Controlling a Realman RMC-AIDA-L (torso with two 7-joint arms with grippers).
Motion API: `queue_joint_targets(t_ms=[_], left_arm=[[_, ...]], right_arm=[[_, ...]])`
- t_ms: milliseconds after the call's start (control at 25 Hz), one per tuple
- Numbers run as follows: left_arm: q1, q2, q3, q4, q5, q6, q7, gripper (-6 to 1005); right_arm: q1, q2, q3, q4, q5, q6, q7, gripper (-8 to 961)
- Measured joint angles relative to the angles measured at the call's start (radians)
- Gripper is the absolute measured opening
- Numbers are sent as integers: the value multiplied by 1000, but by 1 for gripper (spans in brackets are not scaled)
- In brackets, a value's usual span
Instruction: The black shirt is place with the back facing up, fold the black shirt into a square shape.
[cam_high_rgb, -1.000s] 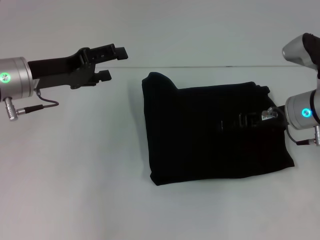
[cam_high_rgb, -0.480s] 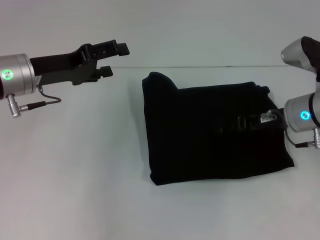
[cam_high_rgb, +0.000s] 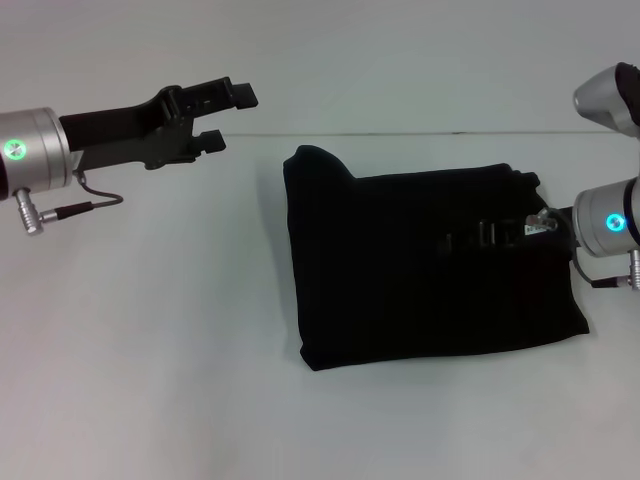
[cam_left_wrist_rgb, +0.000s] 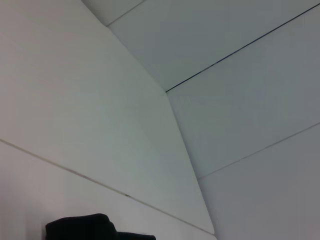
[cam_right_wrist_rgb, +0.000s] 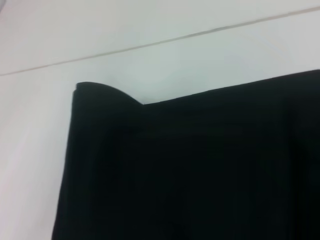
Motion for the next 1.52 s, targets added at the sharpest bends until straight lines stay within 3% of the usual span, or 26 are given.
queue_joint_targets(t_ms=[360, 560, 800, 1080, 1280, 1400, 1520], left_arm=[[3, 0, 0, 0, 0, -2, 1, 947], [7, 0, -3, 0, 0, -2, 8, 948], [8, 0, -11, -1, -1, -2, 10, 948], [8, 0, -14, -2, -16, -1, 12, 947], [12, 0, -14, -2, -24, 1, 16, 948], [19, 0, -14, -2, -30, 2, 22, 948], [25, -1, -14, -12, -45, 0, 31, 947]], right_arm=[[-5, -1, -2, 3, -3, 10, 1, 403], [-5, 0, -2, 2, -3, 17, 2, 200], [-4, -2, -2, -57, -3, -11, 20, 40], [-2, -11, -45, -272, -57, -148, 146, 64], [-24, 0, -66, -443, -153, -243, 248, 82], [-37, 7, -67, -447, -182, -240, 252, 92], [-36, 3, -68, -341, -188, -167, 225, 103]])
